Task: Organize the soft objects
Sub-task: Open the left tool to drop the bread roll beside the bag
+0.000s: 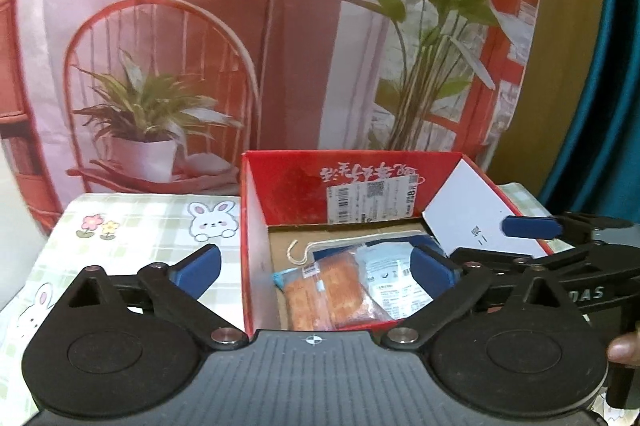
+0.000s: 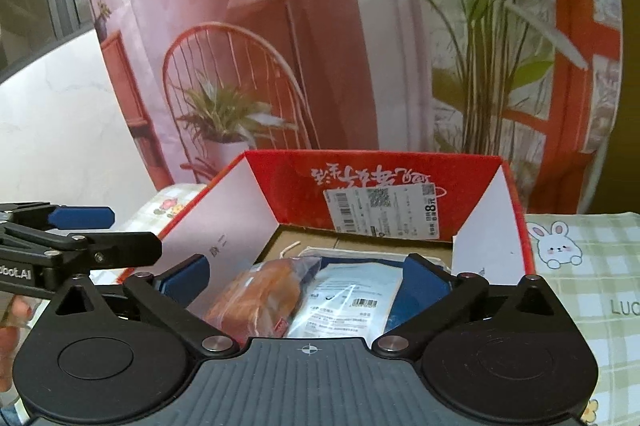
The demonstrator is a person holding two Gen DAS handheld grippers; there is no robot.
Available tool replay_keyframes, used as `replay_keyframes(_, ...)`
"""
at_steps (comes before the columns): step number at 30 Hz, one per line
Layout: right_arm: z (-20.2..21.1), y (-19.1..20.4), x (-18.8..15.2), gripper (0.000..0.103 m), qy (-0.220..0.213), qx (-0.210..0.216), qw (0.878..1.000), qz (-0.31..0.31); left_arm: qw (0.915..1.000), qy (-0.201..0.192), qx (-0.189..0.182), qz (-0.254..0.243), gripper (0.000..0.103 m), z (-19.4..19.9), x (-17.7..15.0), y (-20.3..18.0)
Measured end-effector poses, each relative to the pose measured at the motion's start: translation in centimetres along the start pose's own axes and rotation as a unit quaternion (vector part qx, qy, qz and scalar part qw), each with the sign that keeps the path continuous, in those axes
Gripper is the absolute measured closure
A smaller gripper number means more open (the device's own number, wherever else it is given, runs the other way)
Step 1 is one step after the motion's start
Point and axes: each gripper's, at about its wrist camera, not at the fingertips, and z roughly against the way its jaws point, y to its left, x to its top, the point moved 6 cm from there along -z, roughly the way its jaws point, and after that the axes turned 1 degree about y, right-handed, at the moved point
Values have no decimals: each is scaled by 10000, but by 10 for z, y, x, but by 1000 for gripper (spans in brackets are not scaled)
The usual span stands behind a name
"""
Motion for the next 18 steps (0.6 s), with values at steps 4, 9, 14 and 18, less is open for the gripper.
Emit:
replay_keyframes(4, 16, 1, -3, 0, -130, -153, 9998, 21, 9997, 8, 32, 238, 0, 8, -4, 3)
replay_keyframes(9, 36, 5, -8, 0, -394, -306, 9987, 44, 9991, 15, 219, 362, 0, 15, -12, 6)
replay_keyframes(14, 52, 3, -18, 0, -573, -622, 9964, 70, 9977, -12, 605, 316, 0, 25, -25, 6)
replay_keyframes(18, 63, 1, -28, 0, -664, -625, 9957, 176, 9978, -24, 435, 493, 0, 31, -33, 6)
